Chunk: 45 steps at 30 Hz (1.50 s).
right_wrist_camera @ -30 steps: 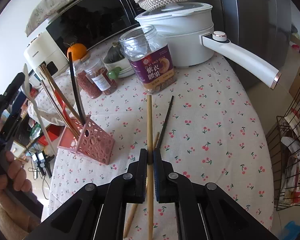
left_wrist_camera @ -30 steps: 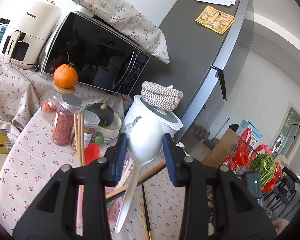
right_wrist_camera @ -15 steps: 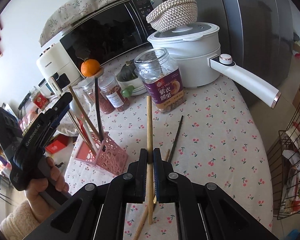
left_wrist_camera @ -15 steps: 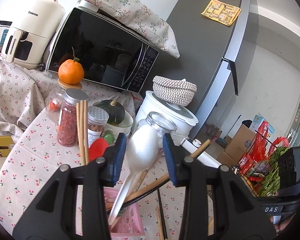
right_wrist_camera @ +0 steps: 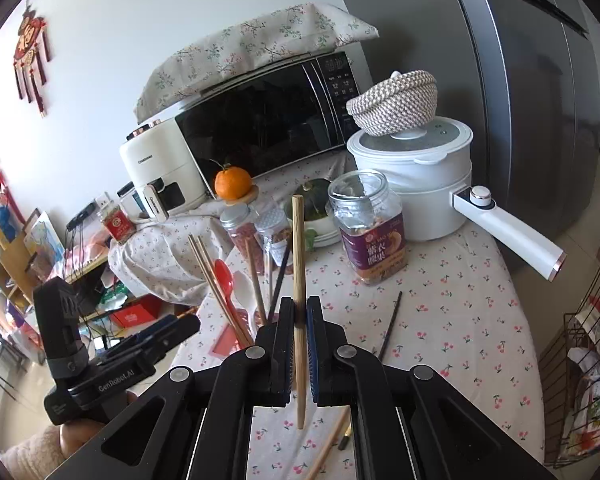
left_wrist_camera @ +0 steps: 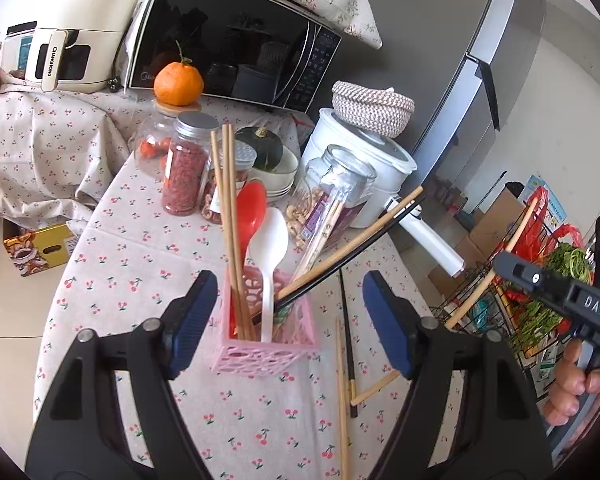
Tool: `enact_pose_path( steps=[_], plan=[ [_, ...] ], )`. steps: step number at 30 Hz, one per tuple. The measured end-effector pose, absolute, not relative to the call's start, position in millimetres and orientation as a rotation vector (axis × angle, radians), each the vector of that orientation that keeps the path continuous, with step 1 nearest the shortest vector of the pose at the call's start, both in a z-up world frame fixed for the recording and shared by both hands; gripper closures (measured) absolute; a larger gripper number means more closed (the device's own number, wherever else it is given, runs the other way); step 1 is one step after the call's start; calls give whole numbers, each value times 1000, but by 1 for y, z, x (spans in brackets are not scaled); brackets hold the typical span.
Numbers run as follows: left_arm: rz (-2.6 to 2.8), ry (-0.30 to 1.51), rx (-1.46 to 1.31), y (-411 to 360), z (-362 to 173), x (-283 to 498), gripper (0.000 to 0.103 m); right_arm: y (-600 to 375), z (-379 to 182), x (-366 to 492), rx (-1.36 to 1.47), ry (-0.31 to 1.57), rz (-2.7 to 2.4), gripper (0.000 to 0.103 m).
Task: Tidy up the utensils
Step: 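Lower the wooden chopstick into the pink basket and open the right gripper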
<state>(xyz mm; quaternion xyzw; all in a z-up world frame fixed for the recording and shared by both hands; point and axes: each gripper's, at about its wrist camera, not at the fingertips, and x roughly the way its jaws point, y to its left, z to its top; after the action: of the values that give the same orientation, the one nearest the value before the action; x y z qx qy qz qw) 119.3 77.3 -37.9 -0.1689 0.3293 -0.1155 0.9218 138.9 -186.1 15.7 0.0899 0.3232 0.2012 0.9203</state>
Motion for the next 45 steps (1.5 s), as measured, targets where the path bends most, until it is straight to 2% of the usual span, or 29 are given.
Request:
enact_pose_path(
  steps=[5, 14, 23, 29, 32, 34, 40, 45],
  plan=[
    [-199, 801, -279, 87, -47, 110, 16, -179, 38, 131, 236, 587, 452, 97],
    [-168, 992, -82, 85, -79, 99, 15, -152, 49, 139, 267, 450, 454, 97],
    [-206, 1038, -44, 77, -85, 96, 15, -117, 7, 165, 269, 493, 450, 97],
    [-207, 1047, -21, 73, -87, 97, 15, -109, -20, 184, 305, 600, 477, 96],
    [-212, 1048, -8, 70, -87, 97, 15, -113, -24, 187, 326, 641, 490, 88],
    [-215, 1049, 2, 68, -87, 96, 15, -118, -21, 183, 335, 633, 496, 72],
    [-218, 1040, 10, 63, -85, 96, 15, -145, 3, 166, 373, 592, 506, 61],
    [-226, 1032, 9, 53, -83, 97, 15, -177, 15, 154, 353, 575, 456, 57]
  ],
)
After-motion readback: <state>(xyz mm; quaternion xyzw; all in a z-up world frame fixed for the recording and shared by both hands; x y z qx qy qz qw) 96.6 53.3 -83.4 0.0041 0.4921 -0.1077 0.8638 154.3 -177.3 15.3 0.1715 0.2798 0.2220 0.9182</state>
